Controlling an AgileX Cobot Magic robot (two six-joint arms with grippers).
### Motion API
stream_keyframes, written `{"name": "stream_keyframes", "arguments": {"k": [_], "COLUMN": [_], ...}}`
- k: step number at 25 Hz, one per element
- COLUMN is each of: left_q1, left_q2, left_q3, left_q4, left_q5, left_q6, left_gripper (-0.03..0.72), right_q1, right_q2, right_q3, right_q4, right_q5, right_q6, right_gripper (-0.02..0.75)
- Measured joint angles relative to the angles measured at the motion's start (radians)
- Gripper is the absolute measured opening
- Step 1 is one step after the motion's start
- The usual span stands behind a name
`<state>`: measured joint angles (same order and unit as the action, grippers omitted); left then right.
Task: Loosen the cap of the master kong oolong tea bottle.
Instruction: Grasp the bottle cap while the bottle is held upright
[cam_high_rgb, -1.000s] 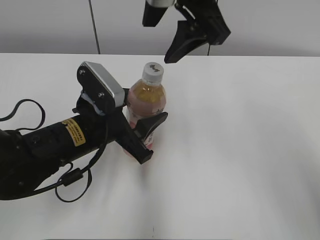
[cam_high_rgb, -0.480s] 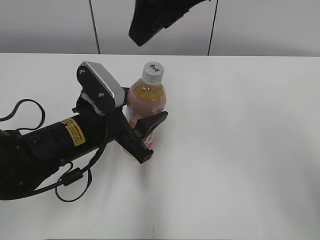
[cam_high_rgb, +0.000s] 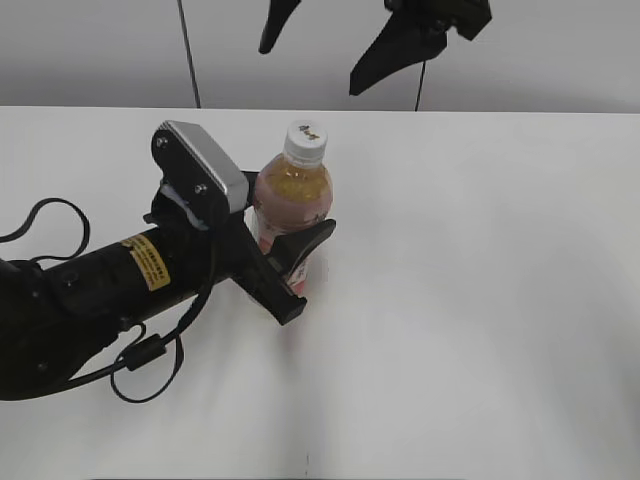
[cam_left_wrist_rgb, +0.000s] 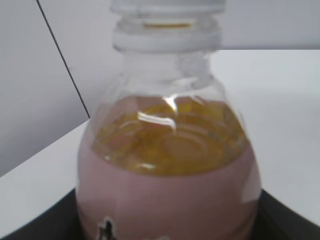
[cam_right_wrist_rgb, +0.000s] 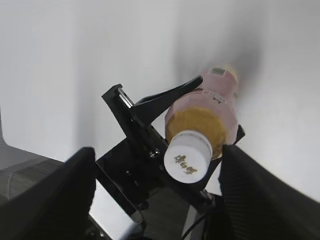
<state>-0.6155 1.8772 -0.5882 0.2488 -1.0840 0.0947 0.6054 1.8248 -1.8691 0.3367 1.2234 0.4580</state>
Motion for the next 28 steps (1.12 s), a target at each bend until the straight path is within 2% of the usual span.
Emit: {"name": "stream_keyframes", "arguments": {"k": [5,11,15,21,28], "left_q1": [0.0,0.0,0.0,0.0,0.0], "left_q2": [0.0,0.0,0.0,0.0,0.0], "left_q3": [0.0,0.0,0.0,0.0,0.0], "left_q4": [-0.001,-0.004,-0.004,-0.016,-0.016], "left_q5": [0.0,0.0,0.0,-0.006,-0.006], "left_q6": [0.001,0.003,0.003,0.003,0.003], "left_gripper": [0.428,0.428,0.428,0.428,0.428], "right_q1": [0.004,0.008,0.009,0.009,0.009], "right_q2": [0.058,0.09,0.09,0.09,0.09], "right_q3": [0.029,0.031,0.031,0.031,0.031], "right_q4": [0.067,0.048,0.038,0.023,0.023], "right_q5": [0.0,0.0,0.0,0.002,0.002], "right_q6": [0.072,0.088,0.094,0.08,0.05], "right_gripper": [0.559,0.54,0.474,0.302,0.292]}}
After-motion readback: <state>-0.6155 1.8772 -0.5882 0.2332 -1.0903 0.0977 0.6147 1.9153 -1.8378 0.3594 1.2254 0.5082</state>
